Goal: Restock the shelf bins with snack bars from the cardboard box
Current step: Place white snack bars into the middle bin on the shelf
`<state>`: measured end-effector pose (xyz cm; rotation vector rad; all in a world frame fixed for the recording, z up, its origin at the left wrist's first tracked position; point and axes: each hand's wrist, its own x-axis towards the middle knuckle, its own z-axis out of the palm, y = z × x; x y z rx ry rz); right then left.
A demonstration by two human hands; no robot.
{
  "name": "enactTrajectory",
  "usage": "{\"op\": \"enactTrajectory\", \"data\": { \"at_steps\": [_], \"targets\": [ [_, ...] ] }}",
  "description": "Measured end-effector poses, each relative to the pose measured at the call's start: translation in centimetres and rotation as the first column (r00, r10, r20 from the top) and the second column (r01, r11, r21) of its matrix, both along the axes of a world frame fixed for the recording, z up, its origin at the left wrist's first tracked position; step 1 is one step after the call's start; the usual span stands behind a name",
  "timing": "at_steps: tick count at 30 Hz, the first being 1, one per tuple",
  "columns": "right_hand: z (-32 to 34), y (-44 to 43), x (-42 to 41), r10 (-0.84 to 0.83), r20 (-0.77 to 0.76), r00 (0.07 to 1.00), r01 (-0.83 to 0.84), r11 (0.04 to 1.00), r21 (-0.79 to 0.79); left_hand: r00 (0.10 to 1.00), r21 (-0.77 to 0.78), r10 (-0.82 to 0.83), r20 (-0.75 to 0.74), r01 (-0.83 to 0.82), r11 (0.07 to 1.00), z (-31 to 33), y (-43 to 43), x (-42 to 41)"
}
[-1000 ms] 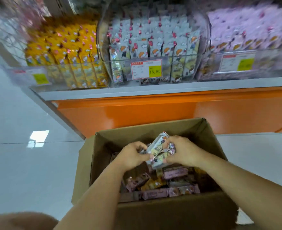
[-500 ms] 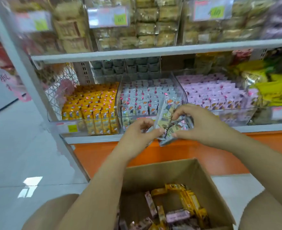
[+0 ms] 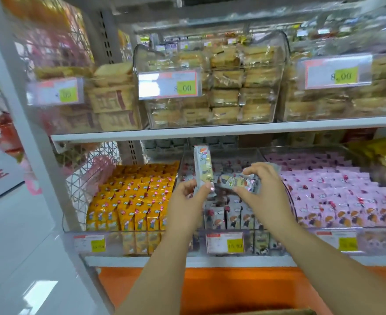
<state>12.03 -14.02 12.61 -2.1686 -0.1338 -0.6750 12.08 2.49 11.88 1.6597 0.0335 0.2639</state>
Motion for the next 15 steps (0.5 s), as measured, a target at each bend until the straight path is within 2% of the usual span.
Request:
{"op": "enactTrajectory", "data": {
  "at_steps": [1,3,5,7,9,11,13,15],
  "targets": [
    [-0.2,0.0,0.5,-0.020,-0.026,0.999,0.019,0.999,-0.035,1.000,-0.015,0.005,-0.005,-0.005,1.000,0.0,-0.2,0.5],
    [-0.3,-0.2,1.2,-0.111,-0.093,0.989,0.085,0.964,-0.253,1.000,-0.017,0.002,0.002,-0.002,1.000,0.0,-0.4,1.6],
    [0.2,-0.6,1.3,-0.231,-0.120,0.966,0.143,0.855,-0.499,1.000,0.019,-0.005,-0.008,0.005,1.000,-0.1,-0.6,2.6],
    [1.0,-1.0,1.5,-0.275,-0.091,0.957,0.182,0.815,-0.550,0.999,0.089,-0.049,-0.016,0.050,0.995,-0.1,-0.8,3.4],
    [2.0,-1.2,1.6,-0.209,-0.132,0.969,0.138,0.901,-0.412,0.997,0.160,-0.076,-0.019,0.078,0.984,0.1,-1.0,3.6],
    [2.7,-1.0,1.9,-0.015,-0.240,0.971,-0.009,0.995,-0.101,0.997,0.244,-0.072,-0.018,0.074,0.967,0.4,-1.3,3.3],
    [2.8,-0.7,2.2,0.122,-0.299,0.947,-0.095,0.990,0.105,0.994,0.285,-0.103,-0.019,0.104,0.953,0.5,-1.4,2.9],
    [2.8,-0.6,2.4,0.181,-0.283,0.942,-0.126,0.971,0.203,0.986,0.246,-0.165,-0.032,0.168,0.954,0.7,-1.2,2.4]
  ]
}}
